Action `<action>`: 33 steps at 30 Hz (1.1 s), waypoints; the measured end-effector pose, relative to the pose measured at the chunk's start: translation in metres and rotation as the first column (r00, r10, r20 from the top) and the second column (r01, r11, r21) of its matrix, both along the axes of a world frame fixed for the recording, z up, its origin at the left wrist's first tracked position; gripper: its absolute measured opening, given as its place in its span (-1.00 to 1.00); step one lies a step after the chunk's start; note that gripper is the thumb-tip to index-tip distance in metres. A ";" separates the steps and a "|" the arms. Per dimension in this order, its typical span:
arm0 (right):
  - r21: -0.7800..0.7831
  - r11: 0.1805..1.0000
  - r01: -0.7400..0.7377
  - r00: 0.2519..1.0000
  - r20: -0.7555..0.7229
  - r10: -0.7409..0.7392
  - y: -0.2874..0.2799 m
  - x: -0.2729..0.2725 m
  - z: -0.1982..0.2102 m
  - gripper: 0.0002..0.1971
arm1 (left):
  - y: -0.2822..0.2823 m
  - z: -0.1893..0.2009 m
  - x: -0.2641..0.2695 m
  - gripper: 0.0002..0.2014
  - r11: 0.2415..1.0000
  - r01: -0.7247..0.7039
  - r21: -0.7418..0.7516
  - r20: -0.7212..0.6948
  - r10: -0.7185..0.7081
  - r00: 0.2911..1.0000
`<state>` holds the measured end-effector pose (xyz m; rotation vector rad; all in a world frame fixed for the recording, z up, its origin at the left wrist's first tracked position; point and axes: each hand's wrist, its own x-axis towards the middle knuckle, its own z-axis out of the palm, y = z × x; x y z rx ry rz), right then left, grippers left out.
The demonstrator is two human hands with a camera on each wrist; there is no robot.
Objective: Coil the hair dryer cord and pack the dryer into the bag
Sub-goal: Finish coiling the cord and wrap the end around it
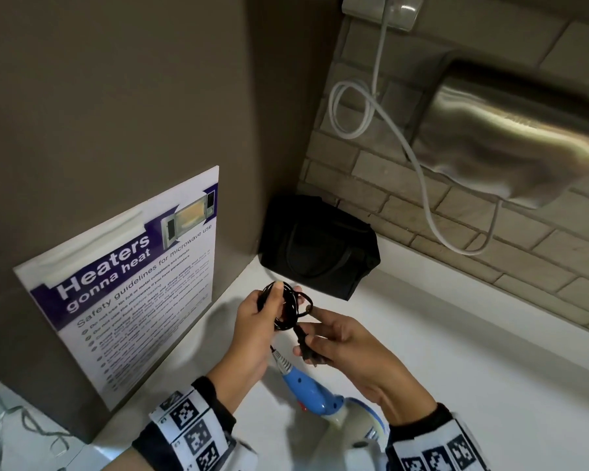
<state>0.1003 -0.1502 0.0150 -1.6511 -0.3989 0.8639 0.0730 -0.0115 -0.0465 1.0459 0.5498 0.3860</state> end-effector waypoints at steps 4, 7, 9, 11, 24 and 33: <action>-0.059 0.997 -0.040 0.999 0.028 0.041 -0.015 0.000 0.005 -0.61 | 0.005 0.003 0.004 -0.72 0.997 -0.033 -0.066 0.035 0.035 0.999; -0.078 0.985 -0.153 0.988 -0.002 0.153 -0.026 -0.009 0.008 -0.60 | 0.019 0.004 0.006 -0.80 0.962 -0.096 -0.255 0.075 0.119 0.990; -0.103 0.964 -0.244 0.970 -0.005 0.245 -0.031 -0.015 0.006 -0.63 | 0.023 0.002 0.008 -0.83 0.957 -0.121 -0.265 0.064 0.143 0.988; -0.118 0.956 -0.270 0.963 -0.008 0.271 -0.031 -0.015 0.004 -0.61 | 0.019 0.002 0.007 -0.83 0.963 -0.118 -0.241 0.060 0.136 0.989; -0.153 0.960 -0.236 0.968 0.055 0.246 -0.025 -0.031 0.023 -0.57 | 0.013 0.004 0.004 -0.78 0.959 -0.159 -0.234 0.002 0.164 0.986; -0.154 0.985 -0.082 0.997 -0.028 0.079 -0.031 -0.024 0.032 -0.53 | 0.020 0.003 0.002 -0.81 0.948 -0.049 -0.313 0.051 0.068 0.996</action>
